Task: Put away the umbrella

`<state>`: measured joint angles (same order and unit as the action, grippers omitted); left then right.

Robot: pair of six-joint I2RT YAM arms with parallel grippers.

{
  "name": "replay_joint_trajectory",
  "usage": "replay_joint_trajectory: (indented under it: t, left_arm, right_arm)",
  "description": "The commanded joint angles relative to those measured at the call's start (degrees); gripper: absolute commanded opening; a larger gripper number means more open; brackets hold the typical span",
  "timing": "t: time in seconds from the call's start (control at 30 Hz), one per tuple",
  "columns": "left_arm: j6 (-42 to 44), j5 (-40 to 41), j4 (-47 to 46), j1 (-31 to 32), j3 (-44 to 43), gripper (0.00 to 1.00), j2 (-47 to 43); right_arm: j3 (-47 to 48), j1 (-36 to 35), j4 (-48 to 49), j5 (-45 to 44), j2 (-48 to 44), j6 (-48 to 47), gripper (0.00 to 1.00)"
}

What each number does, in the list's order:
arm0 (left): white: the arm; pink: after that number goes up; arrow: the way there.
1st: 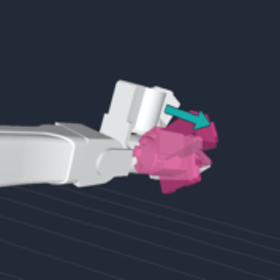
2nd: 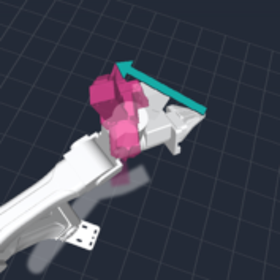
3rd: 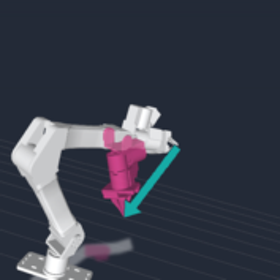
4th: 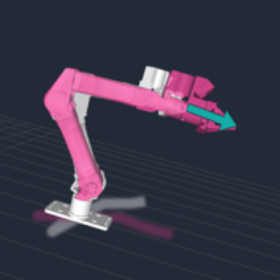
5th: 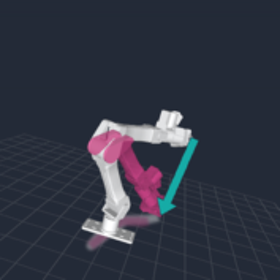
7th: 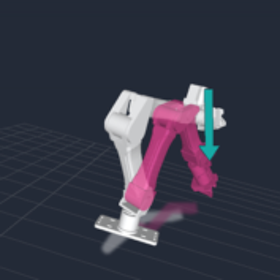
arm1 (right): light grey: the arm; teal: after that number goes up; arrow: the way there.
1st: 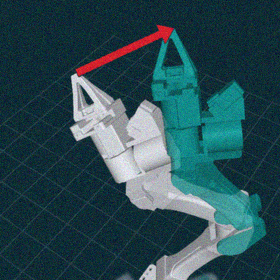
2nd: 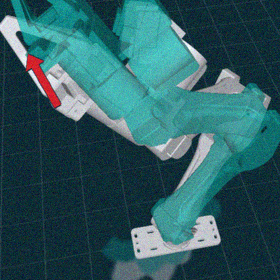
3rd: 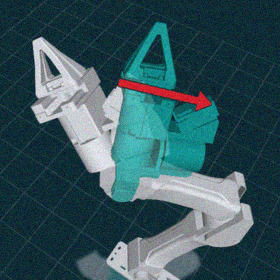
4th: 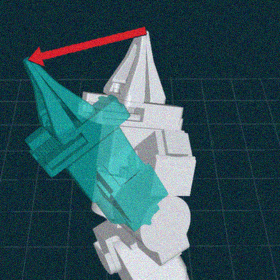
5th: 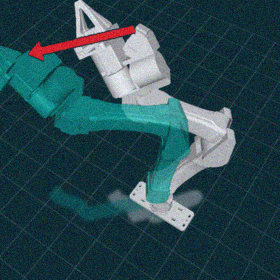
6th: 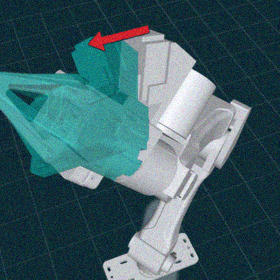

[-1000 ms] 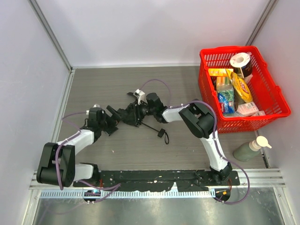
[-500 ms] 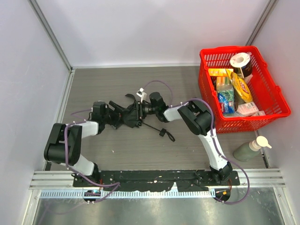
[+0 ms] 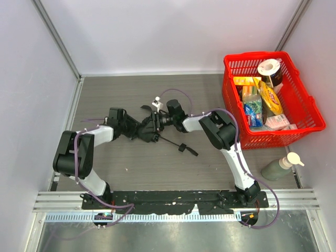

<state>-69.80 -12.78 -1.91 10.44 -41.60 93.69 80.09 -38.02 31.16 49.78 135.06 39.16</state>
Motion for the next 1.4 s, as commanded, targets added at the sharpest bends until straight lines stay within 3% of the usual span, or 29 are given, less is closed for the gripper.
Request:
replay_joint_trajectory:
  t: [0.0, 0.1, 0.17, 0.23, 0.4, 0.43, 0.57, 0.73, 0.9, 1.07, 1.37]
  left_arm:
    - [4.9, 9.0, 10.5, 0.6, 0.7, 0.41, 7.7]
    - [5.5, 9.3, 9.5, 0.7, 1.4, 0.10, 8.0]
    - [6.5, 8.6, 10.0, 0.7, 1.3, 0.02, 8.0]
    - [7.0, 7.9, 10.7, 0.8, 1.4, 0.00, 7.7]
    - [7.7, 5.9, 14.1, 0.7, 1.5, 0.00, 7.3]
    - [7.9, 5.7, 15.4, 0.7, 1.4, 0.00, 7.2]
    - [9.2, 5.8, 19.2, 0.7, 1.1, 0.00, 6.3]
    - [9.2, 5.4, 22.6, 0.7, 1.3, 0.00, 5.8]
    - [9.2, 5.0, 24.9, 0.8, 0.8, 0.00, 6.0]
    - [9.0, 5.1, 27.0, 0.7, 0.4, 0.00, 6.4]
    - [9.1, 5.1, 29.2, 0.7, -0.3, 0.00, 7.3]
  right_arm:
    - [-1.5, -1.0, -18.5, -0.3, 4.8, -5.1, 0.01]
    - [-1.4, -0.9, -21.3, -2.6, 2.8, -7.4, 0.01]
    - [-1.8, -0.9, -23.2, -5.7, 0.7, -8.7, 0.07]
    - [-2.1, -0.9, -24.1, -8.0, -1.9, -9.9, 0.21]
    - [-4.4, -1.0, -27.7, -15.6, -9.8, -15.5, 0.45]
    - [-4.9, -1.1, -28.3, -16.6, -12.9, -16.7, 0.57]
    - [-9.5, -2.4, -27.6, -27.6, -22.6, -24.4, 0.67]
    - [-13.8, -7.0, -25.0, -40.8, -31.3, -37.3, 0.70]
    - [-18.1, -17.9, -16.8, -57.7, -32.4, -49.6, 0.72]
    - [-17.4, -24.7, -8.9, -67.4, -25.8, -60.4, 0.72]
    - [-13.6, -25.4, -5.9, -80.4, -13.6, -68.6, 0.68]
